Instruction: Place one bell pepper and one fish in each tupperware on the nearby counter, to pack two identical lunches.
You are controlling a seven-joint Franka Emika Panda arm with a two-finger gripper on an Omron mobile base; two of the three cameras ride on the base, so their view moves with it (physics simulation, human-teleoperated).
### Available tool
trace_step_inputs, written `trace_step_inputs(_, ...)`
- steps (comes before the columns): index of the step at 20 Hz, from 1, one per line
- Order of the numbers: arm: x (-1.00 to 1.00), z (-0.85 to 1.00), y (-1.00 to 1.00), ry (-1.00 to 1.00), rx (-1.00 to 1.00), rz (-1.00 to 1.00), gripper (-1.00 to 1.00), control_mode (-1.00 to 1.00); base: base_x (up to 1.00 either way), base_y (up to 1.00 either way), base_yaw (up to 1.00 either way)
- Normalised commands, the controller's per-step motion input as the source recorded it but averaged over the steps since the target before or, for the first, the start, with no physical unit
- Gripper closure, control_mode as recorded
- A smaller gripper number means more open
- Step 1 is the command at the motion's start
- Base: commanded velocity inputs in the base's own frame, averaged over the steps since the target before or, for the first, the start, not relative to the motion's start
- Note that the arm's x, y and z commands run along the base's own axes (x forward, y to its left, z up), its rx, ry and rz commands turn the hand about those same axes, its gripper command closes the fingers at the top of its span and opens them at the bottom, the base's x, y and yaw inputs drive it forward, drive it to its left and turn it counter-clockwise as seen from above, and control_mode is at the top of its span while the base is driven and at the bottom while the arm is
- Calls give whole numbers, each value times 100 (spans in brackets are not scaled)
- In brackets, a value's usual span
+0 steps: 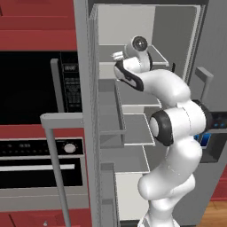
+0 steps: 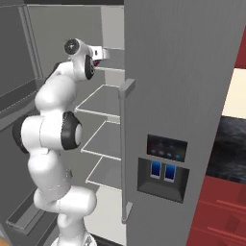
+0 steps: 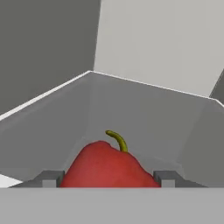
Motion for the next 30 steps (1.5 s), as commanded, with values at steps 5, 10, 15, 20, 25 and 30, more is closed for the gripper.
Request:
trace_step_inputs(5, -100, 73, -36, -3, 16, 0, 100, -100, 0, 0, 0)
trace_step_inputs(10, -100, 65, -31, 6, 14, 0, 100, -100, 0, 0, 0)
trace_step_inputs(15, -100, 22, -39, 19, 7, 0, 100, -100, 0, 0, 0)
trace_step_inputs(20, -100, -4, -4, 25, 0, 0, 100, -100, 0, 0, 0)
trace_step_inputs(25, -100, -22, 0, 34, 0, 0, 100, -100, 0, 0, 0)
trace_step_inputs(30, -100, -70, -2, 29, 0, 0, 100, -100, 0, 0, 0)
